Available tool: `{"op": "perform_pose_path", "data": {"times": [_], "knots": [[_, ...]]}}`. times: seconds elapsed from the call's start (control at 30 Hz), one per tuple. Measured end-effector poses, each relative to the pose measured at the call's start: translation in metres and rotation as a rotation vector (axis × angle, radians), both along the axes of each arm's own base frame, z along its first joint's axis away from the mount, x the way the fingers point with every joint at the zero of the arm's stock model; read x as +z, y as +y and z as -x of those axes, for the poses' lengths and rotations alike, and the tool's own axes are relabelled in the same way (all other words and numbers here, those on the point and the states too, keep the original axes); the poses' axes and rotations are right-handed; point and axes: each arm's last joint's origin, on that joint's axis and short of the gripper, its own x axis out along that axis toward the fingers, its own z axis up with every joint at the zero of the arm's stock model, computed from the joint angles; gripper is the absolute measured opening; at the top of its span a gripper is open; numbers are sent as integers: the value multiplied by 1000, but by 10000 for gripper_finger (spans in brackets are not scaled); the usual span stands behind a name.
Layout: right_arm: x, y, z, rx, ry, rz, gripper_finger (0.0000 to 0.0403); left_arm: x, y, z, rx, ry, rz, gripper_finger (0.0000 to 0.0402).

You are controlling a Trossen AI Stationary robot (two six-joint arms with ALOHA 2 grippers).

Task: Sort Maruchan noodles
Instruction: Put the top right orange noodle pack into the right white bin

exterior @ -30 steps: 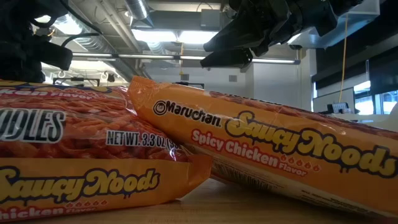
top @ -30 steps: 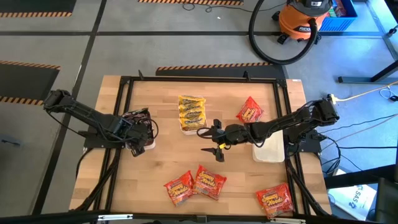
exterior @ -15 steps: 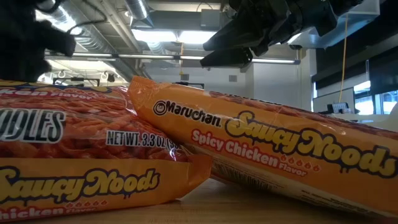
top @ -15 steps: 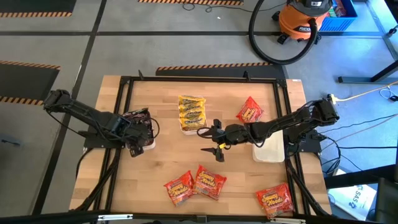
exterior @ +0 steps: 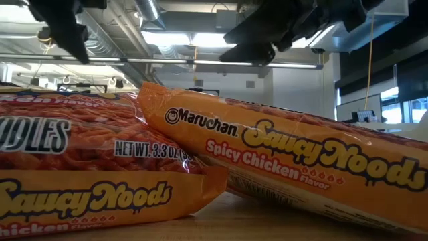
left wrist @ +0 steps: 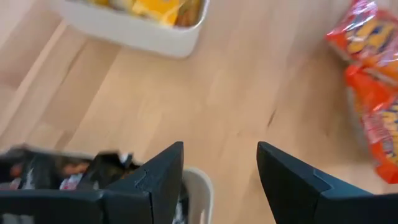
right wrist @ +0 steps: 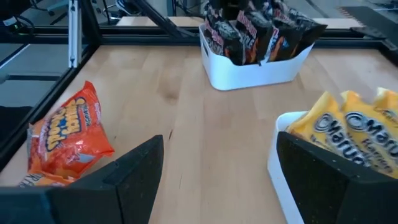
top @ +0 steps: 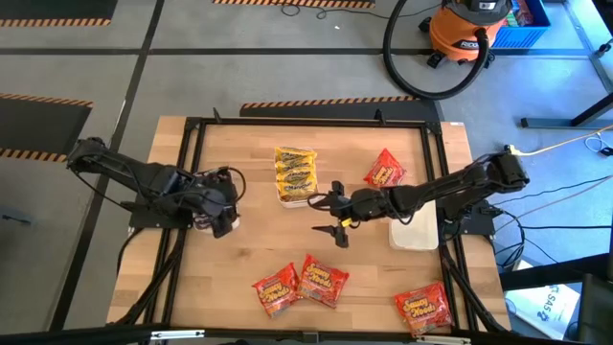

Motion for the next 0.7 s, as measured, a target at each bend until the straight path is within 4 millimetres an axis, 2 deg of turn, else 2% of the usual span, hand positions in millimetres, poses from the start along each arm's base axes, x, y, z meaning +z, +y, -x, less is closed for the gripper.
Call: {"op": "perform_pose_path", "data": {"times": [0.27,0.43,0.53,0.7], "knots": [[17,-6,22,-80,75,17,292,-1,-5,-25,-68,-112,-148,196],[24,-12,38,-190,138,29,292,-19,-14,-50,-190,-224,-232,196],[29,-23,47,-283,170,-5,292,-37,-19,-63,-282,-287,-272,196],[26,-58,66,-494,302,-124,292,-57,-25,-79,-346,-383,-313,196]]}}
